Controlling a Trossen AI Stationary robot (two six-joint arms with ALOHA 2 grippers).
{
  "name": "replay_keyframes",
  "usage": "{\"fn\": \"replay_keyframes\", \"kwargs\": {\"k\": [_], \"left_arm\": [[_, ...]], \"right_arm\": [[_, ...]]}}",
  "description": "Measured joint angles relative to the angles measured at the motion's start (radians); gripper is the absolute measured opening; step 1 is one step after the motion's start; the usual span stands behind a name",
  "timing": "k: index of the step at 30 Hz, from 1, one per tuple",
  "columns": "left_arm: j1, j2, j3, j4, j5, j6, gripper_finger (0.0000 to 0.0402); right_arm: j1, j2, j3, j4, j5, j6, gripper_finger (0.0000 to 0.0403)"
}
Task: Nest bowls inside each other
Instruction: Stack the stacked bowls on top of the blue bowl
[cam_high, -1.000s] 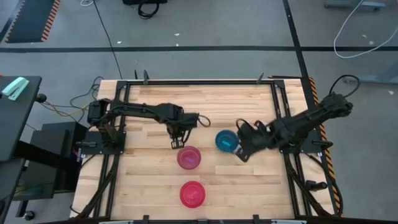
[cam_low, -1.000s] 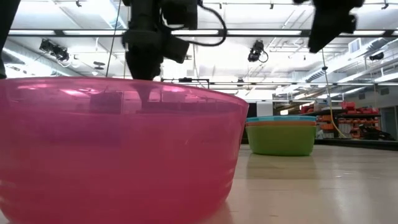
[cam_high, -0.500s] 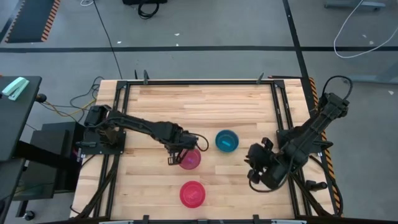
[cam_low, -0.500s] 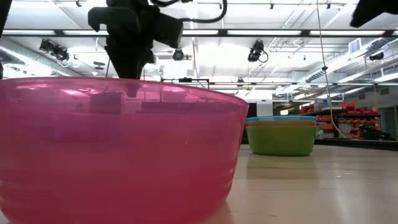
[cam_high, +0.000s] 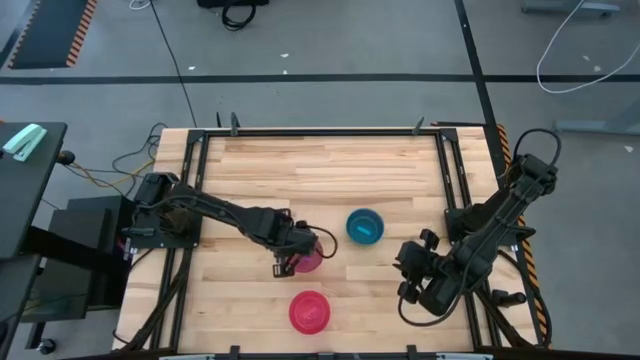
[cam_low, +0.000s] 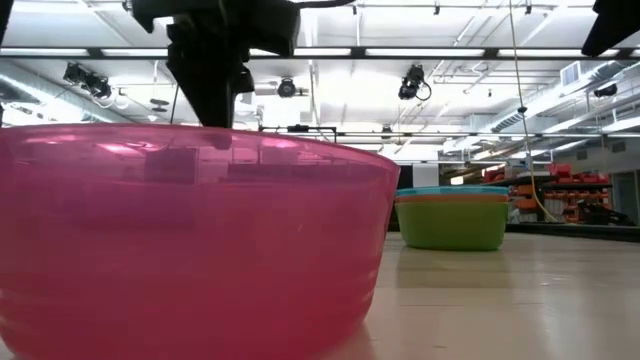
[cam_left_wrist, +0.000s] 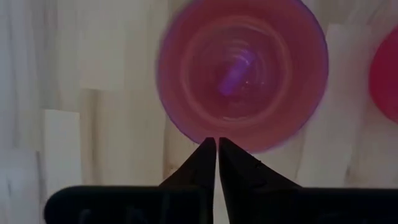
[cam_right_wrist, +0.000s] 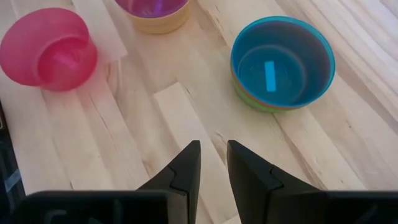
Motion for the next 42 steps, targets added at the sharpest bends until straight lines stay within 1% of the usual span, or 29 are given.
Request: {"fn": "replay_keyframes", "kwargs": {"k": [3, 11, 14, 16, 19, 26, 31, 37, 42], "left_arm": [[0.029, 0.000, 0.000, 0.010, -0.028, 0.004, 0.0031], [0.118, 0.002, 0.000, 0.022, -0.030, 0.027, 0.0020], [0.145, 0.002, 0.000, 0.036, -0.003, 0.047, 0.0016], [0.164, 0.002, 0.000, 0.058, 0.041, 0.048, 0.0017], [0.186, 0.002, 0.000, 0.078, 0.095, 0.072, 0.0024], [0.204, 0.014, -0.001, 0.076, 0.099, 0.047, 0.0052], [0.198, 0.043, -0.001, 0.078, 0.157, 0.048, 0.0073], [0.198, 0.078, -0.002, 0.077, 0.164, 0.058, 0.0091], [0.198, 0.106, -0.001, 0.108, 0.172, 0.072, 0.0097]], "right_arm": [[0.000, 0.002, 0.000, 0.001, 0.000, 0.000, 0.0087], [0.000, 0.002, 0.000, 0.001, 0.000, 0.000, 0.0087], [0.000, 0.002, 0.000, 0.001, 0.000, 0.000, 0.0087], [0.000, 0.002, 0.000, 0.001, 0.000, 0.001, 0.0087], [0.000, 0.002, 0.000, 0.001, 0.006, 0.002, 0.0087], [0.000, 0.002, 0.000, 0.001, 0.007, 0.001, 0.0087], [0.000, 0.002, 0.000, 0.000, 0.007, 0.000, 0.0087], [0.000, 0.001, 0.000, 0.000, 0.008, 0.000, 0.0087], [0.000, 0.001, -0.001, 0.000, 0.014, -0.003, 0.0087]]}}
